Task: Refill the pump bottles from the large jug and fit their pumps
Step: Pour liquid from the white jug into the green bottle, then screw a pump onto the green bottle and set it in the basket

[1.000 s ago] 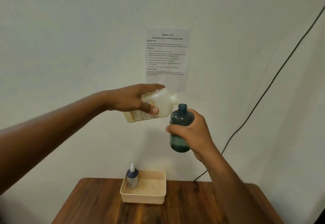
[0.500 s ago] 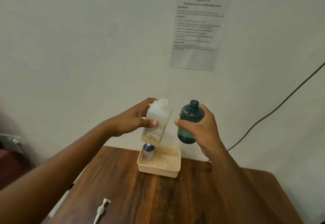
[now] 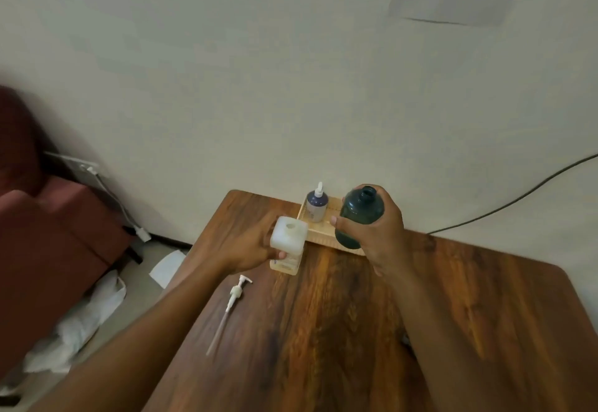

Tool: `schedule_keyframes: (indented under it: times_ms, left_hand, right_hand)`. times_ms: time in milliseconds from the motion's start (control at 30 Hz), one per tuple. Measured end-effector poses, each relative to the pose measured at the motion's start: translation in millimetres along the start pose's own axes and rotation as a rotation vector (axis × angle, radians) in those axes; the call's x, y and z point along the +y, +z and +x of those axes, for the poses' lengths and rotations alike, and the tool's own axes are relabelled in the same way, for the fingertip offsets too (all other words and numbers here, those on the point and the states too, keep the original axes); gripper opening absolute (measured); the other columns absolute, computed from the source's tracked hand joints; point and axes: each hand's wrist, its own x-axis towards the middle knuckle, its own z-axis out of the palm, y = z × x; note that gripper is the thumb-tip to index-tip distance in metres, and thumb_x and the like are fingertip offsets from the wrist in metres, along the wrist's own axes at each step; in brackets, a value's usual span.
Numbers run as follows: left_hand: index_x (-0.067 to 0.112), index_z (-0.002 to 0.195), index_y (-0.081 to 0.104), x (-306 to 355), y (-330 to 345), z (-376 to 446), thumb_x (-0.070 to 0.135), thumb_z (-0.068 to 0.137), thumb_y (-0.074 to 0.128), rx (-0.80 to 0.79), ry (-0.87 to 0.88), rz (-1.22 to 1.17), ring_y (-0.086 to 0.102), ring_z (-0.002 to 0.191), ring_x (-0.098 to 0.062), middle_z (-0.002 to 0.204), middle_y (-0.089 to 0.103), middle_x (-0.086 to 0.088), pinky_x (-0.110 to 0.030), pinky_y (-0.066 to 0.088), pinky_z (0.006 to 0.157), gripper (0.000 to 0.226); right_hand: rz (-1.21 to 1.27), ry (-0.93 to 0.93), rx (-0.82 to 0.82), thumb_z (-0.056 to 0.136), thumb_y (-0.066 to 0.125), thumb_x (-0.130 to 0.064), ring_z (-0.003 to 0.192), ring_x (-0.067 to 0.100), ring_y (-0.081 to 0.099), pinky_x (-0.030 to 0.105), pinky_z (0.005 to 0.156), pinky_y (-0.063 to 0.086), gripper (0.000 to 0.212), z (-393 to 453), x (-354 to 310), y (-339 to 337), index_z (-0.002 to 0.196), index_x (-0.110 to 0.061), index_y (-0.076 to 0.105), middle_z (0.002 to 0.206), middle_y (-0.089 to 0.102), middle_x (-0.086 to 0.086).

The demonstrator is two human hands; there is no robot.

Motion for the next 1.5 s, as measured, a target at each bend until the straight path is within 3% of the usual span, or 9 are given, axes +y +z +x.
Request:
schedule_keyframes:
  times_ms: [100, 200, 333, 433, 733, 967, 1133, 1333, 1500]
  left_hand:
    - [0.020, 0.138, 0.053, -38, 22, -6, 0.019, 0.083, 0.084, 0.043, -0.028, 0.050, 0.044, 0.109, 0.030, 0.114, 0.055, 0.023, 0.006, 0.034, 0.089, 0.063]
    - [0.015, 0.137, 0.049, -77, 49, -11, 0.005, 0.089, 0.076, -0.063, -0.152, -0.089, 0.058, 0.110, 0.011, 0.123, 0.060, 0.011, -0.028, 0.049, 0.107, 0.056]
    - [0.008, 0.135, 0.048, -123, 74, -18, -0.007, 0.086, 0.074, -0.072, -0.170, -0.117, 0.063, 0.114, -0.015, 0.125, 0.063, -0.006, -0.015, 0.054, 0.090, 0.057]
    - [0.014, 0.130, 0.047, -148, 86, -22, -0.013, 0.081, 0.073, -0.073, -0.180, -0.106, 0.064, 0.113, -0.022, 0.121, 0.063, -0.011, -0.022, 0.056, 0.085, 0.062]
    - [0.008, 0.133, 0.044, -179, 92, -26, -0.007, 0.081, 0.078, -0.076, -0.178, -0.175, 0.064, 0.118, -0.022, 0.124, 0.062, -0.008, -0.036, 0.058, 0.095, 0.064]
    - [0.032, 0.159, 0.018, -160, 85, -17, 0.030, 0.067, 0.096, -0.041, -0.242, -0.239, 0.050, 0.122, -0.003, 0.142, 0.042, 0.019, -0.008, 0.046, 0.086, 0.120]
    - [0.034, 0.159, 0.022, -109, 90, 13, 0.050, 0.067, 0.092, -0.006, -0.089, -0.172, 0.037, 0.139, -0.009, 0.156, 0.034, 0.016, -0.033, 0.035, 0.113, 0.117]
    - [0.035, 0.159, 0.021, -42, 149, 39, 0.066, 0.066, 0.081, -0.159, 0.038, -0.078, 0.030, 0.152, -0.022, 0.167, 0.026, 0.004, -0.053, 0.032, 0.123, 0.115]
    - [0.046, 0.155, 0.021, 2, 233, 54, 0.070, 0.067, 0.079, -0.251, 0.100, 0.034, 0.025, 0.154, -0.021, 0.167, 0.022, 0.008, -0.052, 0.034, 0.122, 0.108]
  right_hand:
    - [-0.020, 0.012, 0.006, 0.057, 0.098, -0.032, 0.101, -0.010, 0.057, 0.006, 0.068, 0.050, 0.069, -5, 15, 11, 0.113, -0.040, 0.058, 0.106, 0.061, -0.031]
    - [-0.032, 0.022, 0.022, 0.057, 0.098, -0.029, 0.102, -0.010, 0.057, 0.006, 0.071, 0.050, 0.068, -8, 28, 19, 0.111, -0.042, 0.058, 0.106, 0.061, -0.031]
    - [-0.046, 0.039, 0.021, 0.059, 0.097, -0.028, 0.106, -0.012, 0.055, 0.003, 0.071, 0.049, 0.072, -12, 41, 29, 0.113, -0.051, 0.056, 0.108, 0.059, -0.035]
    - [-0.070, 0.029, 0.032, 0.059, 0.097, -0.027, 0.105, -0.023, 0.049, -0.001, 0.068, 0.044, 0.079, -13, 46, 33, 0.104, -0.071, 0.050, 0.104, 0.053, -0.047]
    - [-0.080, 0.029, 0.038, 0.059, 0.097, -0.028, 0.109, -0.015, 0.050, 0.002, 0.076, 0.047, 0.076, -15, 58, 39, 0.105, -0.068, 0.051, 0.109, 0.056, -0.041]
    - [-0.074, 0.042, 0.059, 0.058, 0.097, -0.029, 0.108, -0.015, 0.053, 0.004, 0.077, 0.049, 0.073, -20, 62, 24, 0.106, -0.063, 0.054, 0.109, 0.058, -0.039]
    - [-0.059, 0.092, 0.138, 0.059, 0.097, -0.025, 0.104, -0.007, 0.058, 0.009, 0.079, 0.052, 0.069, -32, 68, -21, 0.117, -0.032, 0.061, 0.112, 0.064, -0.018]
    - [-0.121, 0.135, 0.246, 0.061, 0.095, -0.033, 0.105, -0.004, 0.057, 0.012, 0.075, 0.052, 0.067, -56, 81, -90, 0.117, -0.036, 0.059, 0.111, 0.063, -0.022]
    - [-0.136, 0.182, 0.330, 0.057, 0.095, -0.038, 0.102, -0.006, 0.058, 0.013, 0.074, 0.049, 0.067, -75, 95, -148, 0.114, -0.039, 0.060, 0.106, 0.062, -0.028]
